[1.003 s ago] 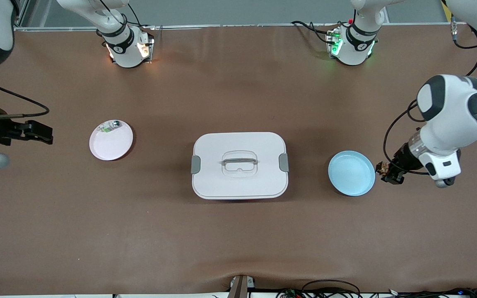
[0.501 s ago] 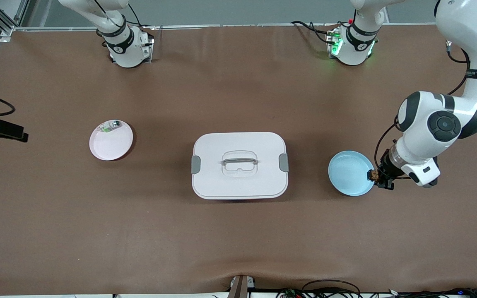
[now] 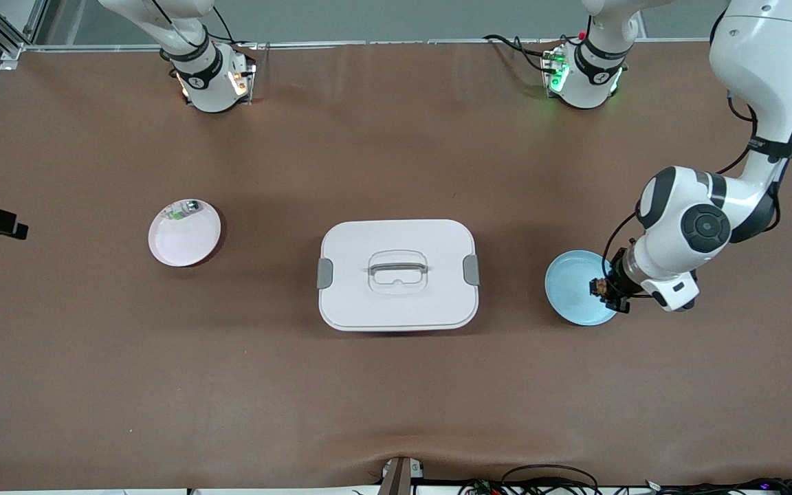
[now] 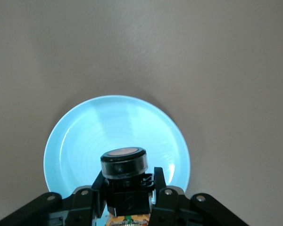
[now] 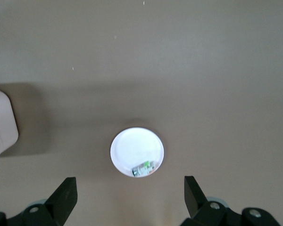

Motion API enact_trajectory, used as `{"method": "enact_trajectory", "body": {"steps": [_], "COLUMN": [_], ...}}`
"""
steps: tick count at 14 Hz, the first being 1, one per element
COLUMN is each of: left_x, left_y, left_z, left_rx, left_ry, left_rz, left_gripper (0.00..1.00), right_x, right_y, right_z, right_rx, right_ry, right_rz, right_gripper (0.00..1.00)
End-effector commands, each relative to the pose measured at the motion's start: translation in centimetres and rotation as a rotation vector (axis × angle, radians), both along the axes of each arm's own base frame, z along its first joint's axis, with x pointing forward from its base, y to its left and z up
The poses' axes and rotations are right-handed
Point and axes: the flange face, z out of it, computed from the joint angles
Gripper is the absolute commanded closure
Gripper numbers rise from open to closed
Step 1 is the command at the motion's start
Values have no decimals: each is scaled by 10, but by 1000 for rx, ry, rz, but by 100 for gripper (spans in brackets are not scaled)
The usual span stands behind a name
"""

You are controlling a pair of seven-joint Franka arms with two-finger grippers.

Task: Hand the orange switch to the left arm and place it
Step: 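Lower the switch with the left gripper onto the light-blue plate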

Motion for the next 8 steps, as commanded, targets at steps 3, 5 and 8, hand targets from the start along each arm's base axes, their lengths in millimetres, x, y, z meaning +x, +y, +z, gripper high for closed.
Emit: {"method": "enact_trajectory", "body": {"steps": [3,5,8], "left_x": [-14,-15,-17], "left_y": [-8,-8,-6], "left_z": [-27,-38,-50], "left_rx": [-14,-21,-29], "left_ry": [-13,-2,4], "left_rz": [11,16,17], "left_gripper": [100,100,100], "right_x": [-3,-5,-16], "right_y": [17,17,17], "right_z": [10,12,13], "right_rx": [-18,-18,-22], "right_ry": [-26,-24,-7], "right_rz": [17,15,-6], "right_gripper": [0,0,0]}}
